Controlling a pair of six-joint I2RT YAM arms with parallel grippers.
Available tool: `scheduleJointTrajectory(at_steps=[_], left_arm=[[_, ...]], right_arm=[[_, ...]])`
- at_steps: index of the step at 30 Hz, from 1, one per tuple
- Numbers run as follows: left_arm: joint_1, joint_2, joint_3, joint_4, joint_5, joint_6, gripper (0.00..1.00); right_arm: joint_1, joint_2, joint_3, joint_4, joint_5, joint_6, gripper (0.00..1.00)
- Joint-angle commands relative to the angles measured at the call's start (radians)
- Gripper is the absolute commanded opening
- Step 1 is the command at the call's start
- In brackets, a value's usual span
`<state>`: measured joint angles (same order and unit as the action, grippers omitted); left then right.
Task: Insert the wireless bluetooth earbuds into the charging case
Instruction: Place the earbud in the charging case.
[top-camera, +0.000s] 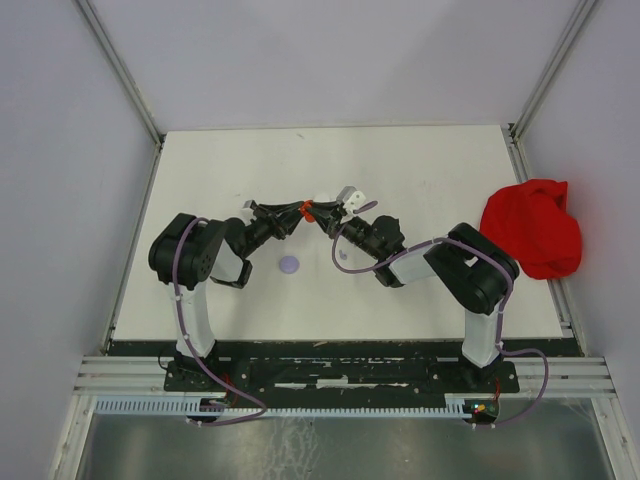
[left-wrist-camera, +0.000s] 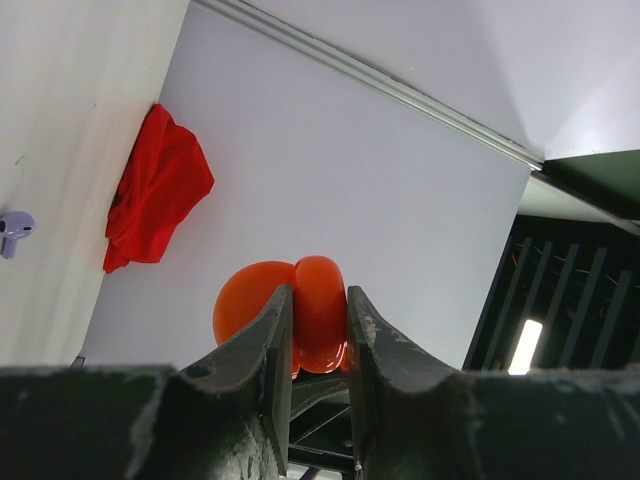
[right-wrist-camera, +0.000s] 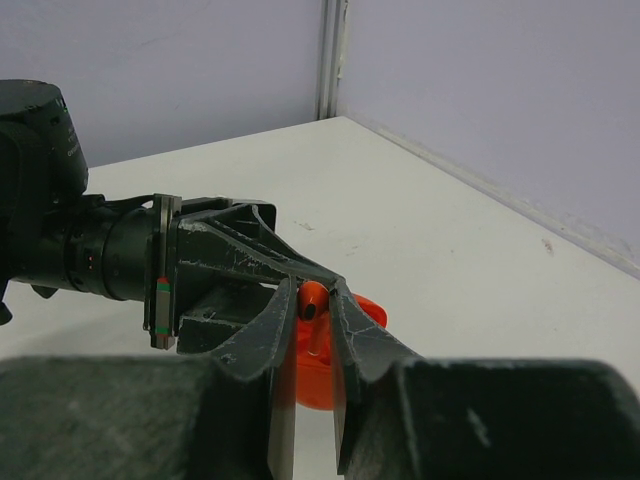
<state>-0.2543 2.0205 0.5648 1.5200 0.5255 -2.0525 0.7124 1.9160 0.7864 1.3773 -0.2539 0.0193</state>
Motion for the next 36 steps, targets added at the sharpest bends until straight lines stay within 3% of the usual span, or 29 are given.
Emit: scheduleJointTrajectory(at_steps=[1,22,36], left_arm=[[-0.003,-0.048,0.017,0.21,-0.006,-0.035,0.03],[-0.003,-0.059,0.016,0.209,-0.024,-0.047,0.03],[-0.003,-0.037,0.03,0.21,-0.047,-0.042,0.03]], right_arm=[[-0.004,0.011,-0.003,0.065,-0.003,-0.008,0.0],[-0.008,0.015,-0.02,0.065,-0.006,-0.021,0.0],[-0.008,-0.005,-0.031,0.065,-0.021,-0.016,0.31]])
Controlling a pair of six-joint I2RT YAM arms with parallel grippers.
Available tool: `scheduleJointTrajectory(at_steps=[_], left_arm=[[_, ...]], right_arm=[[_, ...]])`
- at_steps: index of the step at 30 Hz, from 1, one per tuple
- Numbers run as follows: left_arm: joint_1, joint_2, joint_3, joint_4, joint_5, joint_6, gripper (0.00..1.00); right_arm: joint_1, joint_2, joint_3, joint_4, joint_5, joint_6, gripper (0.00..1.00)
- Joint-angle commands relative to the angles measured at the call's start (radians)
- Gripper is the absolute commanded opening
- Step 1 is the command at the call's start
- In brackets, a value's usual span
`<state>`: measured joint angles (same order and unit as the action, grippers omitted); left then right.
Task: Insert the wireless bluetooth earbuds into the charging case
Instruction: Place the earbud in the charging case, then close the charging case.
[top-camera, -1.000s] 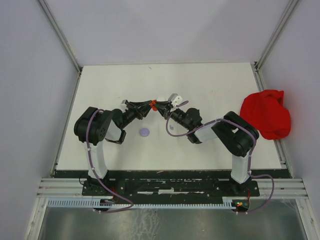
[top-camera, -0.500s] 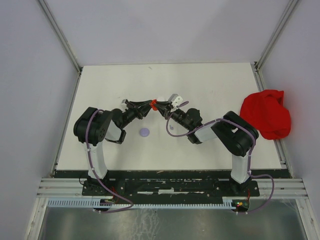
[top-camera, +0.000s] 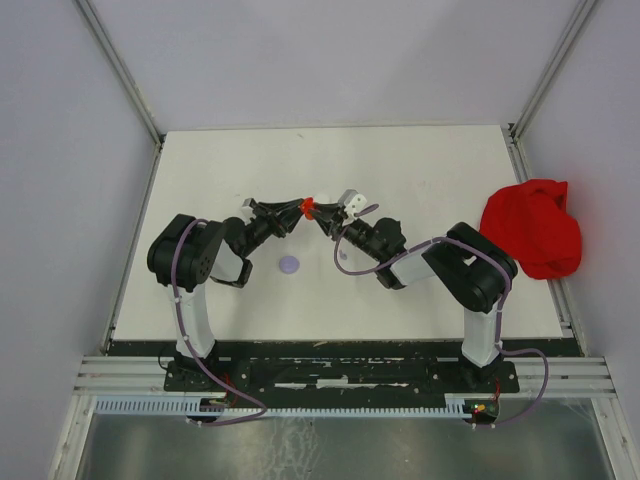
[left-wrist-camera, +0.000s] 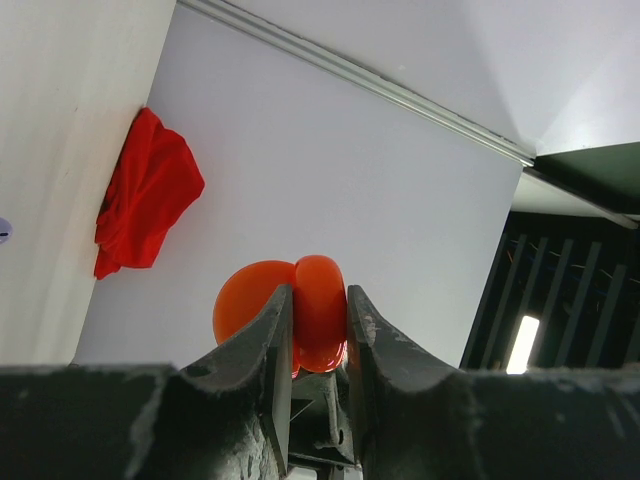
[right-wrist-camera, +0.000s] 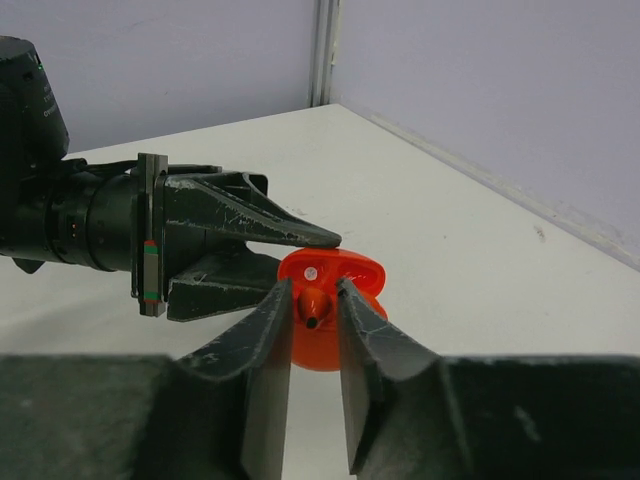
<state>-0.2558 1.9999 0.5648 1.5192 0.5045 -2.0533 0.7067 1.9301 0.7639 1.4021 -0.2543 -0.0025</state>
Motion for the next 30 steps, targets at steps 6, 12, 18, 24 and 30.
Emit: scheduleJointTrajectory(at_steps=[6,12,18,24,30], left_arm=[[-0.002,0.004,0.031,0.21,-0.028,-0.031,0.03],[-0.002,0.026,0.03,0.209,-0.03,-0.011,0.03],[-0.002,0.033,0.027,0.209,-0.026,0.017,0.03],[-0.002,0.033,0.027,0.209,-0.017,0.021,0.03],[-0.002,0.033,0.029,0.207,-0.012,0.032,0.03]], right_arm=[[-0.003,-0.072,0.0,0.041,0.029,0.026,0.54],[-0.011,-0.185,-0.014,0.038,0.106,0.032,0.6],[-0.016,-0.302,-0.062,-0.136,0.271,0.049,0.64],[-0.017,-0.446,0.207,-1.099,0.392,0.128,0.72],[-0.017,-0.413,0.35,-1.451,0.38,0.141,0.74]])
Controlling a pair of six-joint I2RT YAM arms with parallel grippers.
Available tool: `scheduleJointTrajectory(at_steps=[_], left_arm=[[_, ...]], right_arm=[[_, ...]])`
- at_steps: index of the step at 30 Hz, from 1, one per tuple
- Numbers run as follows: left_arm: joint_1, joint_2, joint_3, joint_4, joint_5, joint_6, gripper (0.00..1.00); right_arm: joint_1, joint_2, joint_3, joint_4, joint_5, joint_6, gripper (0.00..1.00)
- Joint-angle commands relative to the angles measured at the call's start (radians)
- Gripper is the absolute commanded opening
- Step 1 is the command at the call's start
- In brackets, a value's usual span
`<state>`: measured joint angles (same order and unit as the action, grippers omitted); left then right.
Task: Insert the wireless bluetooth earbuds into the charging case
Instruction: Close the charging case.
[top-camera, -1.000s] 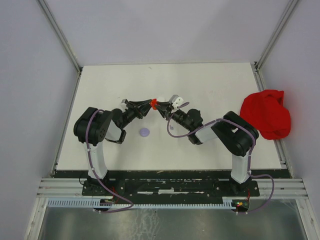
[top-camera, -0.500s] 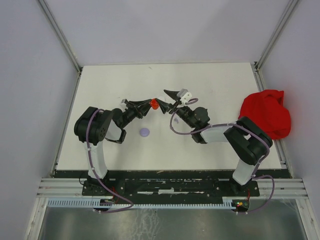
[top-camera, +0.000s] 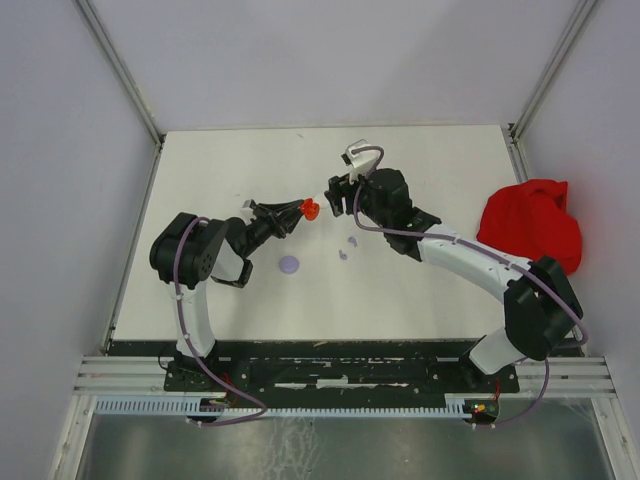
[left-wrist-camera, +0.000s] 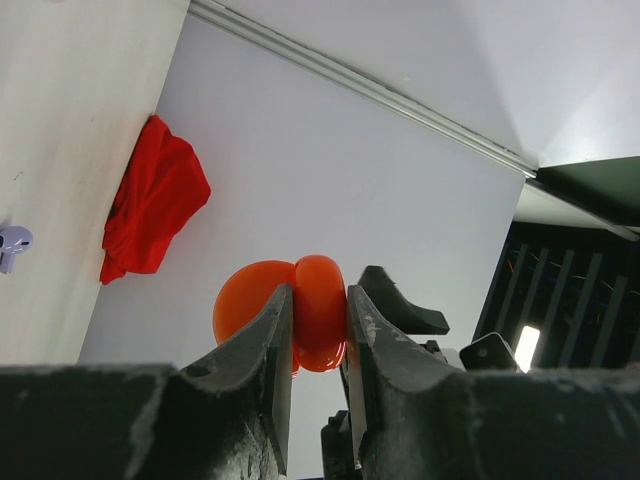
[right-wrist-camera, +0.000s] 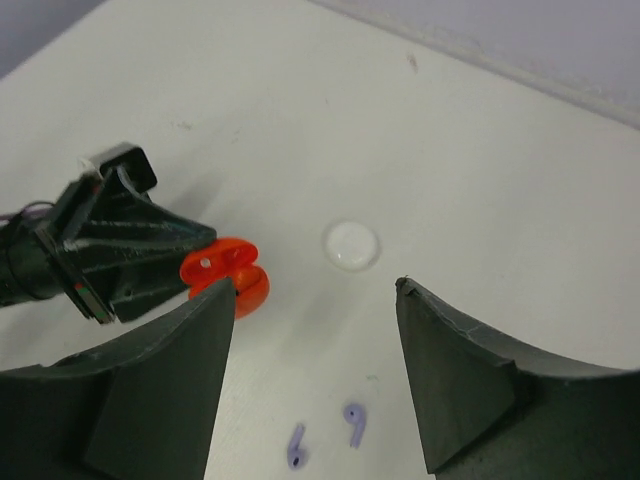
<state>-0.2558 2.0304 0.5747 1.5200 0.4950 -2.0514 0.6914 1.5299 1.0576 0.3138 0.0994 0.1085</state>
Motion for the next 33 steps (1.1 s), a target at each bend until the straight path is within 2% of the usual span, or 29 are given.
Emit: scheduleJointTrajectory(at_steps=[1,4,9,26,33], left_arm=[[-0.002,0.002,0.018,0.205,0.0,0.033,0.03],[-0.002,-0.004,0.012,0.199,0.006,0.044,0.03],[-0.002,-0.011,0.008,0.187,0.024,0.071,0.03],[-0.01,-0.011,0.039,0.131,0.089,0.14,0.03],[-0.012,-0.02,0.024,0.081,0.04,0.124,0.03]], right_arm=[[-0.002,-0.004,0.081,-0.407,0.024,0.036,0.74],[-0.001,0.033,0.164,-0.528,0.013,0.072,0.77],[-0.002,0.087,0.245,-0.62,-0.027,0.097,0.79],[-0.002,0.199,0.34,-0.657,-0.075,0.107,0.8],[-0.001,0.188,0.307,-0.612,-0.054,0.092,0.81]])
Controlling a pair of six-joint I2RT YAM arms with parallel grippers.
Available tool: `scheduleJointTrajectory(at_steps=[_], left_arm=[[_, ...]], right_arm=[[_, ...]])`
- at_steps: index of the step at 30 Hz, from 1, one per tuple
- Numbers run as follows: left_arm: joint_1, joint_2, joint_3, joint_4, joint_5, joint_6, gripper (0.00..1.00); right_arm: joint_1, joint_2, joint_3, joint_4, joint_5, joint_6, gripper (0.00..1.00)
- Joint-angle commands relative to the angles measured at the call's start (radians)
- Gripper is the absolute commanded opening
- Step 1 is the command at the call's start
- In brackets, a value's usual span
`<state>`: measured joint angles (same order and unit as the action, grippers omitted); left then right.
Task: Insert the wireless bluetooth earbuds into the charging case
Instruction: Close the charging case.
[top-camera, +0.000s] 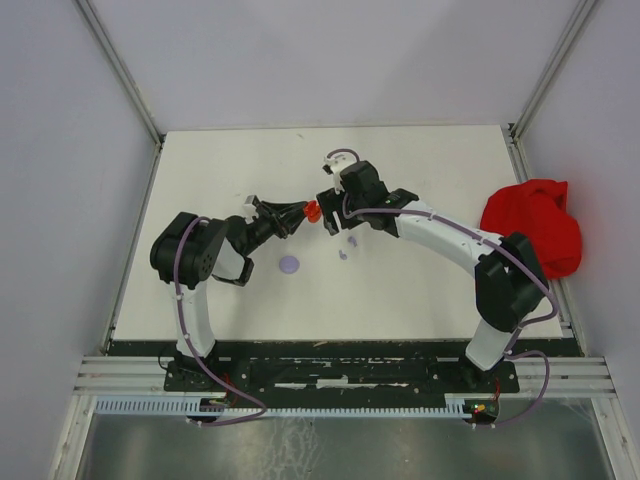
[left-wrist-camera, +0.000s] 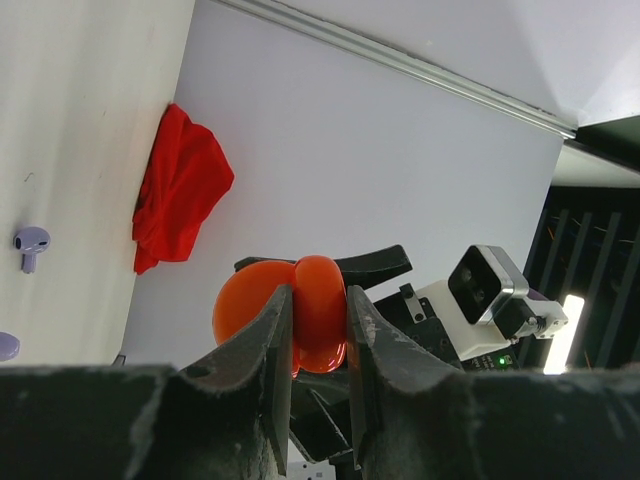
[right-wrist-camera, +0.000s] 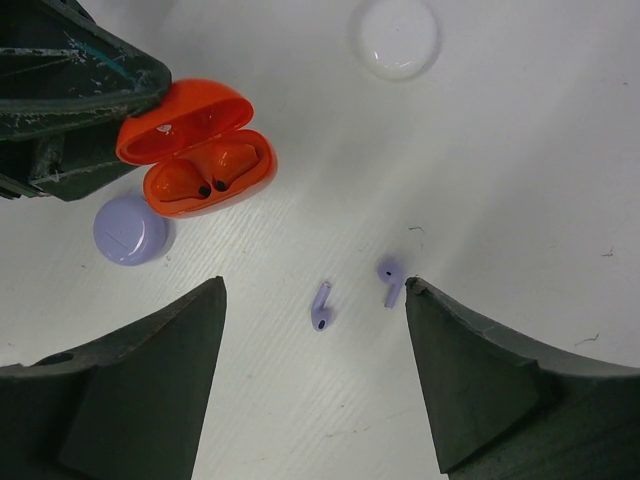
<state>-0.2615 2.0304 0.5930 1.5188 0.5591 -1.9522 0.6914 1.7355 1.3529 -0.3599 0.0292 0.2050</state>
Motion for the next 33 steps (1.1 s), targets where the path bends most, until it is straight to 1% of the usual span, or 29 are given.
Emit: scheduleJointTrajectory(at_steps=[1,5,13,16,17,20,23,25,29,33], left_arm=[[-0.009,-0.025,0.0,0.064,-0.049,0.014,0.03],[-0.029,-0.083,-0.002,-0.061,-0.137,-0.008,0.03],[-0.076,-0.224,0.011,-0.336,-0.339,-0.038,0.03],[-0.097,-0.28,0.005,-0.46,-0.406,-0.053,0.03],[-0.103,-0.301,0.004,-0.523,-0.426,-0.057,0.03],[-0.118,-0.368,0.007,-0.68,-0.484,-0.061,0.03],[-0.127,-0.44,0.029,-0.867,-0.532,-0.053,0.03],[-0.13,-0.472,0.049,-0.961,-0.555,-0.045,0.03],[-0.135,-0.504,0.062,-1.031,-0.595,-0.043,0.03],[-0.142,-0.499,0.089,-1.083,-0.598,-0.048,0.03]], right_arm=[[0.0,-0.026,-0.014,0.1,0.025,-0.009,0.81],[0.011,-0.064,-0.168,0.326,0.085,-0.045,0.83],[0.051,-0.058,-0.371,0.689,0.161,-0.147,0.83],[0.065,-0.041,-0.427,0.861,0.171,-0.181,0.84],[0.069,-0.033,-0.446,0.914,0.174,-0.191,0.84],[0.072,-0.017,-0.478,1.027,0.173,-0.199,0.84],[0.074,0.004,-0.477,1.081,0.163,-0.198,0.84],[0.076,0.017,-0.46,1.071,0.163,-0.185,0.83],[0.085,0.036,-0.433,1.064,0.158,-0.17,0.83],[0.099,0.054,-0.401,1.038,0.155,-0.165,0.83]])
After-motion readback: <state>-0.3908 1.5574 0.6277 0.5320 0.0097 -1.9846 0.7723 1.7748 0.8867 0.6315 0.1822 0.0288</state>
